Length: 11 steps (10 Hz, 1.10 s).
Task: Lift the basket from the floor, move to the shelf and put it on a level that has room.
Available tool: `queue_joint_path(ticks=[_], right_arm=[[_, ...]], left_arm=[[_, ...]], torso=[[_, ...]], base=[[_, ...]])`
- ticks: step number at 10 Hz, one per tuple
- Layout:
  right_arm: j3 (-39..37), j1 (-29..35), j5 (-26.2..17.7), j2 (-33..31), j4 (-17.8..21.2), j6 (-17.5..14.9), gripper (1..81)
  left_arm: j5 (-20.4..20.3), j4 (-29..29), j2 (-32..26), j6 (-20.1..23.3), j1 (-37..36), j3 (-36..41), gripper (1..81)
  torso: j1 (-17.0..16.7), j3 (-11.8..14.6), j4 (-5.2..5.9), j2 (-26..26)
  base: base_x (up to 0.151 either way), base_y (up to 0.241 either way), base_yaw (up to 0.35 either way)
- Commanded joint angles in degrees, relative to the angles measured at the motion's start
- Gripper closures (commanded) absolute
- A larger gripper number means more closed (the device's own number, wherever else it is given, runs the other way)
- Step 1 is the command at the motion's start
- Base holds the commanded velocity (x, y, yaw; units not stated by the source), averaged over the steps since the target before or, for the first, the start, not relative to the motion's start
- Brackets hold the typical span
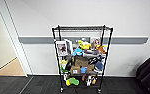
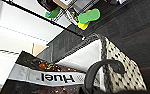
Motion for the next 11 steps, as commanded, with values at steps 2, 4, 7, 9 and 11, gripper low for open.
queue_joint_path(ticks=[2, 4, 7, 9, 11], right_arm=[[3.3, 7.3, -0.2, -1.4, 0.1, 0.1, 81.1], [3.3, 7.1, -0.2, -1.4, 0.1, 0.1, 81.1], [3.5, 6.7, -0.2, -1.4, 0.2, 0.1, 81.1], [4.4, 5.5, 0.8, -1.5, 0.1, 0.0, 81.1], [5.4, 3.7, 2.7, -2.1, 0.1, -0.4, 81.1]], left_arm=[[0.6, -1.3, -1.1, 0.3, -8.3, 2.6, 81.1], [0.6, -1.1, -0.7, 0.3, -8.3, 2.5, 81.1], [0.7, -1.1, -0.6, 0.3, -8.3, 2.9, 81.1], [0.6, -1.1, -0.9, 0.4, -8.2, 3.7, 81.1], [0.4, -1.1, -1.0, 0.4, -7.9, 4.7, 81.1]], torso=[[0.0, 0.2, 0.00, 0.0], [0.0, 0.1, 0.00, 0.0], [0.0, 0.1, 0.00, 0.0], [-0.1, 0.1, 0.00, 0.0], [-0.1, 0.1, 0.00, 0.0]], base=[[0.000, 0.000, 0.000], [0.000, 0.000, 0.000], [0.046, 0.000, 0.000], [0.069, 0.000, 0.000], [0.069, 0.000, 0.000]])
